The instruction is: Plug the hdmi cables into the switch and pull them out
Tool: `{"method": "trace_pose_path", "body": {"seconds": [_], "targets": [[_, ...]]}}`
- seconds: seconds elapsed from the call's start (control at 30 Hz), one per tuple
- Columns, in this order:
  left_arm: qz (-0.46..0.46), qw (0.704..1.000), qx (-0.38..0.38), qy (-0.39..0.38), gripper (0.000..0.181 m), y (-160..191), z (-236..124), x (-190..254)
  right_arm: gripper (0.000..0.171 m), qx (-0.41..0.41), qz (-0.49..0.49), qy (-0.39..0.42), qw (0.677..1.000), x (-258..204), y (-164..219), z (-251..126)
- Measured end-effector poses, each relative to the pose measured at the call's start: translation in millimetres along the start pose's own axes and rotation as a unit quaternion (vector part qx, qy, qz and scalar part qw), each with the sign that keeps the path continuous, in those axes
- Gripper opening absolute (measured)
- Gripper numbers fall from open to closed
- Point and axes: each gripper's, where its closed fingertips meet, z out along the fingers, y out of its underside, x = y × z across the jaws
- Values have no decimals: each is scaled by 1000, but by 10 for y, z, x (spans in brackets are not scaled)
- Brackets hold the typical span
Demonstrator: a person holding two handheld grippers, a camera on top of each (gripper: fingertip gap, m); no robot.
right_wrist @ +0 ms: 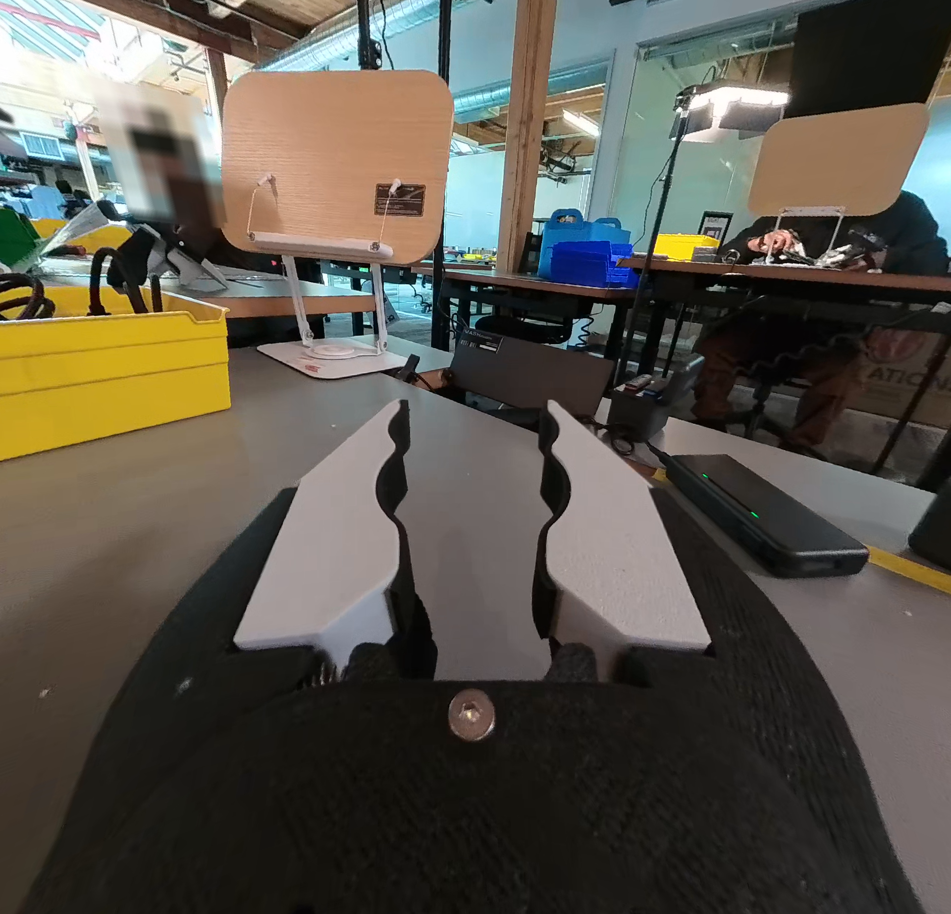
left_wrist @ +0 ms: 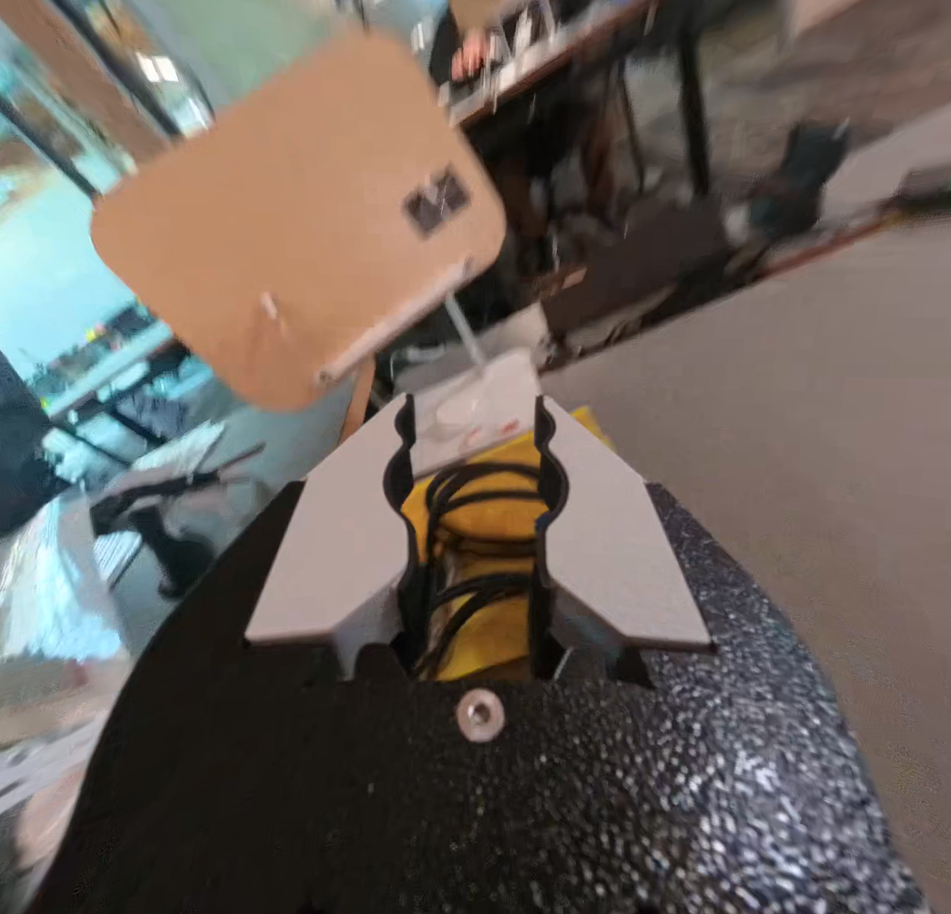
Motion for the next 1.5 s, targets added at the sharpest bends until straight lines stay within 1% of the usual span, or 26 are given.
{"method": "trace_pose_path", "body": {"seconds": [0.07,0.13,0.17,0.2,0.27,0.37,0.47,0.5,0.57,0.63,0.67,0.73,0.83,1.0,1.1,1.2,1.3,1.4,1.5], "targets": [[5,996,-89,6,46,359,204,-265,46,-1,-5,0,1000,-12,3,-1],[13,984,-178,31,47,751,392,-371,43,-1,-9,-1,1000,-22,3,-3],[18,976,-213,43,46,921,467,-387,42,-1,-9,-2,1000,-24,6,-3],[15,968,-243,63,40,1069,522,-356,41,-2,-8,-2,1000,-25,9,-4],[1,954,-289,83,35,1275,609,-326,40,-1,-5,-1,1000,-16,7,-7],[-10,942,-315,111,28,1366,670,-269,37,-2,1,-1,1000,-6,10,-7],[-1,934,-336,124,14,1374,659,-243,35,-5,3,-3,1000,-8,21,-4],[12,932,-342,122,9,1376,653,-247,33,-4,2,-3,1000,-11,18,-5],[53,928,-350,117,7,1381,639,-257,32,-6,0,-4,1000,-22,24,-3],[111,922,-359,94,5,1371,613,-334,30,-7,-1,-6,1000,-28,27,-4],[135,923,-352,81,5,1322,604,-371,29,-7,0,-5,1000,-29,25,-7],[152,933,-323,54,5,1145,573,-435,28,-6,2,-5,1000,-24,23,-12],[176,947,-269,7,5,772,458,-574,27,-6,7,-4,1000,-14,23,-12],[218,960,-157,-76,4,-91,140,-801,26,-8,8,-2,1000,-7,26,-9],[225,968,-69,-91,5,-699,-50,-743,25,-7,12,2,1000,14,22,-12],[215,975,24,-60,4,-1248,-186,-430,25,-11,15,13,1000,68,26,-18],[193,977,88,19,4,-1585,-225,111,24,-8,16,27,999,152,2,-48],[170,972,129,103,4,-1708,-177,729,23,-7,4,44,999,258,-23,-94],[141,960,167,178,5,-1690,-87,1352,22,-8,-9,65,998,385,-38,-146]]}}
